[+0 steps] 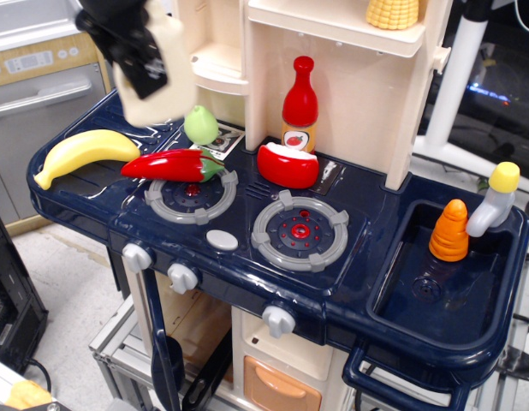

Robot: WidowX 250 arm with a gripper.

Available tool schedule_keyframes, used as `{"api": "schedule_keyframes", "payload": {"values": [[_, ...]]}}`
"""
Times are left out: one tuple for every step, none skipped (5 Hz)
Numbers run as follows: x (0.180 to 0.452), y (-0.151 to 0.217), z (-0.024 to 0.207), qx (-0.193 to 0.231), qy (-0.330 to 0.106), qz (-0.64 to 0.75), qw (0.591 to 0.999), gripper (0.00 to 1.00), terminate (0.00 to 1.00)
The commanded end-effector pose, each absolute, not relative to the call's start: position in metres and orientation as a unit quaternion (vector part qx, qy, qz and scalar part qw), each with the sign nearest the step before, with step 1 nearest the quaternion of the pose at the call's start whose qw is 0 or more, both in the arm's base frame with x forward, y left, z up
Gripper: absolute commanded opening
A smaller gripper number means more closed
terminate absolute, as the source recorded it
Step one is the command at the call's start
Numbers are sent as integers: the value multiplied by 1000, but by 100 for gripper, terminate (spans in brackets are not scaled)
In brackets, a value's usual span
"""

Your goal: Put detergent in sink

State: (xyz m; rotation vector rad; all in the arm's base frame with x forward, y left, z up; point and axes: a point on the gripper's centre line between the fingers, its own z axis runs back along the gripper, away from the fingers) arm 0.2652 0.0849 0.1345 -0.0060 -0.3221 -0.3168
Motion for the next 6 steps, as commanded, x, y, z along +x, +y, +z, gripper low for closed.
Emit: {"api": "schedule_keyframes", "payload": {"values": [[264,-4,142,-29,-188,-63,980,0,0],[270,-52,131,-41,-220,-16,975,0,0],[288,-91,129,-25,-226,30,973,0,0],[300,-114,127,-16,-228,65,971,0,0],[306,-128,119,-13,-237,90,967,0,0],[306,-128,119,-13,-237,90,967,100,100]]}}
